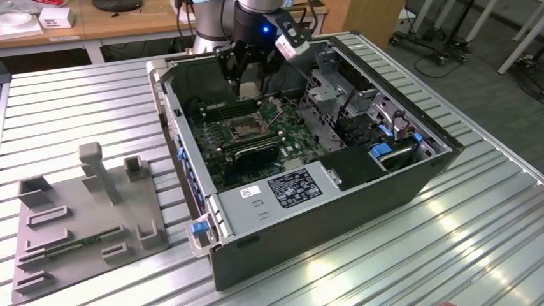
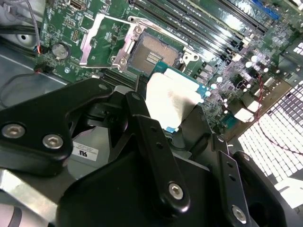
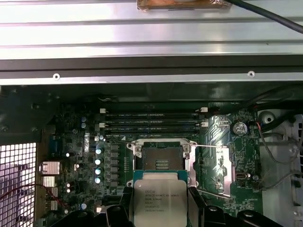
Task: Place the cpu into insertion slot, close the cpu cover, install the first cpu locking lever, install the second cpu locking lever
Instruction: 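Place the cpu into insertion slot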
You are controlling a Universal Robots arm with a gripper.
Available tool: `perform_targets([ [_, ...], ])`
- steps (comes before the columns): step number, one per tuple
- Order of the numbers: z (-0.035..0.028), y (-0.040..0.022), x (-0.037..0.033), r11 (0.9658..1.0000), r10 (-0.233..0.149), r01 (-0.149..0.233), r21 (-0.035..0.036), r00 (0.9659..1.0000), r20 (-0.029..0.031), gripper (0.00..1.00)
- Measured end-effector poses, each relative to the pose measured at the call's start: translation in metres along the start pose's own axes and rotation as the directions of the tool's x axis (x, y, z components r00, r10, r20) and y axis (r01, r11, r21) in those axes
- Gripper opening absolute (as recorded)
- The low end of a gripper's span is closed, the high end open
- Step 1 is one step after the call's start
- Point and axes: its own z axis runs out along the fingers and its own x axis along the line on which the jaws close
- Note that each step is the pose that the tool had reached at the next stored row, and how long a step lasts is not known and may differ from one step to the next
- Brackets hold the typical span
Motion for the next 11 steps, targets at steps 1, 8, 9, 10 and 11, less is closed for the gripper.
perform_targets([
  [1,0.0001,0.0,0.0,1.0,0.0,0.0,0.0,1.0,0.0001,0.54],
  [8,0.0039,-0.0003,-0.0001,1.0,0.0,0.0,-0.0005,1.0,0.0002,0.54],
  [9,0.005,-0.0005,-0.0001,1.0,0.0,0.0,-0.0004,1.0,0.0002,0.54],
  [10,0.0058,-0.0005,-0.0001,1.0,0.0,0.0,-0.0006,1.0,0.0002,0.54],
  [11,0.0063,-0.0006,-0.0001,1.0,0.0,0.0,-0.0005,1.0,0.0002,0.54],
])
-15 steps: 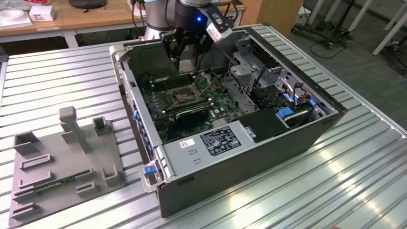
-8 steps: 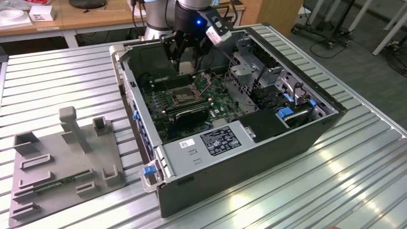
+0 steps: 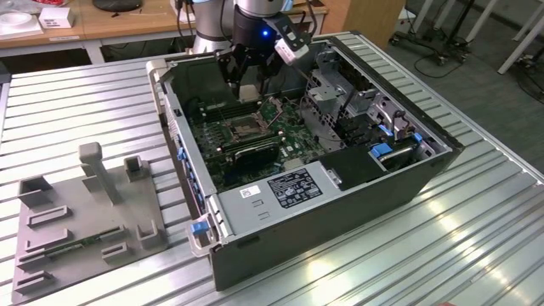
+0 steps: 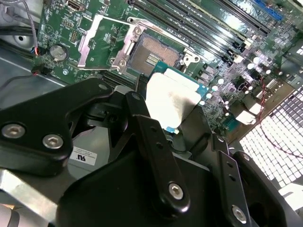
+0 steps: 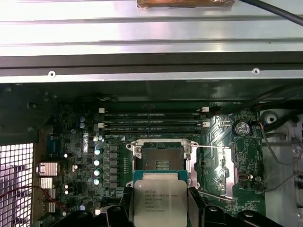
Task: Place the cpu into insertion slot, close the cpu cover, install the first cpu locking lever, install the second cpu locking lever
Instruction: 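Place the cpu into insertion slot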
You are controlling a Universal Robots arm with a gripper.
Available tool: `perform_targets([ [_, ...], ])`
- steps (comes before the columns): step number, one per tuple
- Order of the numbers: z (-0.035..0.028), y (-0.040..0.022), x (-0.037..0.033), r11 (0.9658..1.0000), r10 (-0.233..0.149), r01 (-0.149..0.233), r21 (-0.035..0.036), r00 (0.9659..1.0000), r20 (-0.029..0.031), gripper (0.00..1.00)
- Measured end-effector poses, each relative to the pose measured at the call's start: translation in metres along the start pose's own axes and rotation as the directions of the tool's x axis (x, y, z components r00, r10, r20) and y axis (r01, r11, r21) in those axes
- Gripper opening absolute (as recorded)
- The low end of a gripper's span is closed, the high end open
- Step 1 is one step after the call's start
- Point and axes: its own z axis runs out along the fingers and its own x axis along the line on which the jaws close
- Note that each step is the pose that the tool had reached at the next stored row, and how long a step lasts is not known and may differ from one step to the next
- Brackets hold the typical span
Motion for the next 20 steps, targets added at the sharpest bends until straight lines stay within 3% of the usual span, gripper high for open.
perform_targets([
  [17,0.0013,-0.0001,0.0,1.0,0.002,-0.002,0.0001,1.0,0.0002,0.54],
  [20,0.0016,-0.0001,0.0,0.9993,0.039,-0.039,-0.0008,0.9992,0.0035,0.54],
])
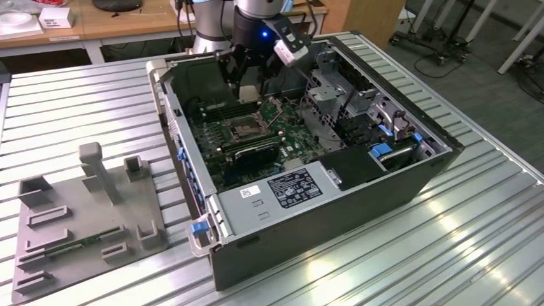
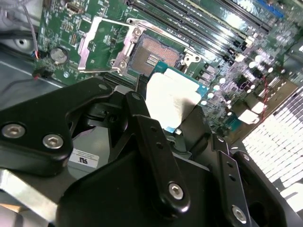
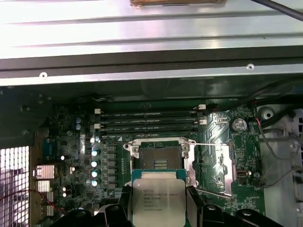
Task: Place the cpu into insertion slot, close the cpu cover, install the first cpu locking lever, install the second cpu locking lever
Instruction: 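Place the cpu into insertion slot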
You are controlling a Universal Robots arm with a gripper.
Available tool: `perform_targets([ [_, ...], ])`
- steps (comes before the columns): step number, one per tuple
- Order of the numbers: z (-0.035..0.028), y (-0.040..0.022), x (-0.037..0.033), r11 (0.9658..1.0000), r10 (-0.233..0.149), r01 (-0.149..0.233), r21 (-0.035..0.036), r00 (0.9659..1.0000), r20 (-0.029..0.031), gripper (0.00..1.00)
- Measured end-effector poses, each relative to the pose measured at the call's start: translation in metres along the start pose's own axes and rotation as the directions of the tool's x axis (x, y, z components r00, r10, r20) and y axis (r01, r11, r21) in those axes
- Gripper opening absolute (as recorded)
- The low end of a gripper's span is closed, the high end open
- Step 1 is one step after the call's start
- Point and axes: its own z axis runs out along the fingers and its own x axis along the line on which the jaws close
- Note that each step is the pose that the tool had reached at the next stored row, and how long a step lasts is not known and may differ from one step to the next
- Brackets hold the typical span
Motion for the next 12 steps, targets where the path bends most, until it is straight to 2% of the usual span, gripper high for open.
perform_targets([
  [3,0.0004,0.0,0.0,0.9985,0.054,-0.054,-0.001,0.9985,0.0048,0.54],
  [6,0.0007,-0.0001,0.0,0.9941,0.109,-0.109,-0.0021,0.994,0.0096,0.54],
  [9,0.0012,-0.0001,0.0,0.9868,0.162,-0.162,-0.0038,0.9867,0.0143,0.54],
  [12,0.0017,-0.0002,0.0,0.9763,0.216,-0.216,-0.0057,0.9761,0.019,0.54],
])
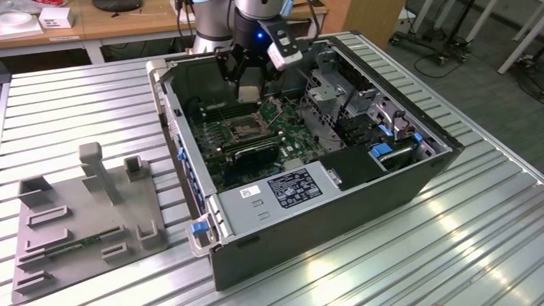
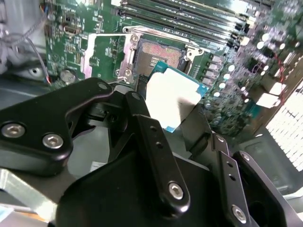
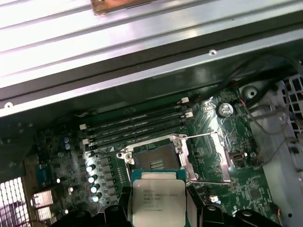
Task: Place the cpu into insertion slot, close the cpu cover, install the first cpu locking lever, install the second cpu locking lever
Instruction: 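Place the cpu into insertion slot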
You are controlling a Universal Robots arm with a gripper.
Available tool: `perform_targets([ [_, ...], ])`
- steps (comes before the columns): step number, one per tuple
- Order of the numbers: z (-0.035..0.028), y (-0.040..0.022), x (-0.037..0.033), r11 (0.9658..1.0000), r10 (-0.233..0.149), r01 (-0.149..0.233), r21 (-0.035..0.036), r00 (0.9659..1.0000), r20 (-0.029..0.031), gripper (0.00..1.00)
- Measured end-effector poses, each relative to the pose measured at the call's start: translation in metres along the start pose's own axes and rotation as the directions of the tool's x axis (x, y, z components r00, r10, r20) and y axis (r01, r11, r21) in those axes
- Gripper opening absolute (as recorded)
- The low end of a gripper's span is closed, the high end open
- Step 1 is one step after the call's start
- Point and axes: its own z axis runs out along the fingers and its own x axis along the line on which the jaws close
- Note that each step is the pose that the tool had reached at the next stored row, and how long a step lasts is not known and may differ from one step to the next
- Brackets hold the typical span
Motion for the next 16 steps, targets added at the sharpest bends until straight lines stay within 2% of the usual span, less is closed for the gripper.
perform_targets([
  [4,0.0006,-0.0001,0.0,0.9974,0.072,-0.072,-0.0014,0.9974,0.0064,0.54],
  [6,0.0008,-0.0001,0.0,0.9942,0.107,-0.107,-0.0023,0.9942,0.0096,0.54],
  [8,0.0011,-0.0001,0.0,0.9896,0.144,-0.144,-0.0033,0.9895,0.0128,0.54],
  [12,0.0017,-0.0001,0.0,0.9767,0.215,-0.215,-0.0058,0.9765,0.0189,0.54],
  [14,0.0019,-0.0002,0.0,0.9683,0.25,-0.25,-0.007,0.9681,0.0219,0.54],
  [16,0.0022,-0.0002,0.0,0.9584,0.285,-0.285,-0.0086,0.9581,0.0249,0.54],
])
